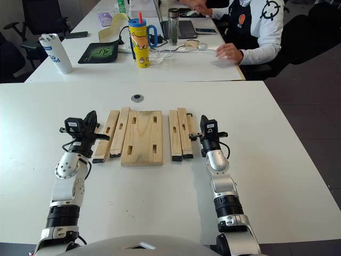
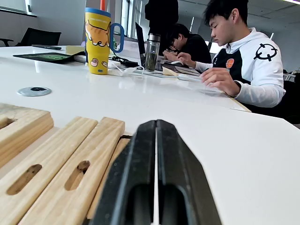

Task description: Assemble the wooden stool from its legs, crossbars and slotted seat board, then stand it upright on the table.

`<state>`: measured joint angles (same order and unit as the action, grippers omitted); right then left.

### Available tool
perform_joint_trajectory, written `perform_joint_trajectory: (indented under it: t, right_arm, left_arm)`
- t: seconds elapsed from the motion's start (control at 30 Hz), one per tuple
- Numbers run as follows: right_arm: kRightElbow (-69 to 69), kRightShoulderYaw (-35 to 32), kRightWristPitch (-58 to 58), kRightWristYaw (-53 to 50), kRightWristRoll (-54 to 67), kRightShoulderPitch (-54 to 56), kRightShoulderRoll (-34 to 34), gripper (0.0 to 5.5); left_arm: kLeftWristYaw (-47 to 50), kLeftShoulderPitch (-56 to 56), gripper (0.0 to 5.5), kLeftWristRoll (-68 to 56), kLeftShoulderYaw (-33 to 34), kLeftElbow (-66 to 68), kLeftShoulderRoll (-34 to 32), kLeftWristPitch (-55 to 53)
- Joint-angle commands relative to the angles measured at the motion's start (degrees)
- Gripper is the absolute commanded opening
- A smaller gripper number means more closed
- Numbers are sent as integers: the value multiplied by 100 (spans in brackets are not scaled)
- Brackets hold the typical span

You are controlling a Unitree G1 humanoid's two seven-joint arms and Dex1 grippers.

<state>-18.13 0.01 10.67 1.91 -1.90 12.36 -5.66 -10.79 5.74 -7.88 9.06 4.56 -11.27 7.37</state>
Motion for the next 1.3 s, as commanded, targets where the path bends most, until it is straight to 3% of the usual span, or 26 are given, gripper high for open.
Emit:
perform_joint_trajectory:
  t: [0.03,0.23,0.37,0.53,0.9,1.1,1.3]
  right_arm:
    - [-4,-98,-3,-62,3,159,-25,0]
    - [-15,-178,-28,-86,19,178,-23,0]
    - [-21,-235,-40,-163,17,134,6,0]
    - [-63,-244,-11,-271,-40,166,19,0]
    - [-240,-217,-27,-247,-83,315,-81,0]
    - [-338,-211,0,-198,-119,398,-103,0]
    - [-377,-214,58,-257,-138,420,-94,0]
  left_arm:
    - [-8,-140,2,-38,-54,-179,52,-151]
    - [-297,-341,2,-626,423,-527,-396,-1134]
    - [-1057,-430,62,-777,721,-97,-1321,-1702]
    - [-1840,-6,140,-649,678,928,-2021,-1622]
    - [-2450,100,314,-660,593,1973,-2089,-1306]
    - [-2453,30,314,-197,253,2643,-2167,-1042]
    - [-2479,135,233,-134,182,2868,-2160,-780]
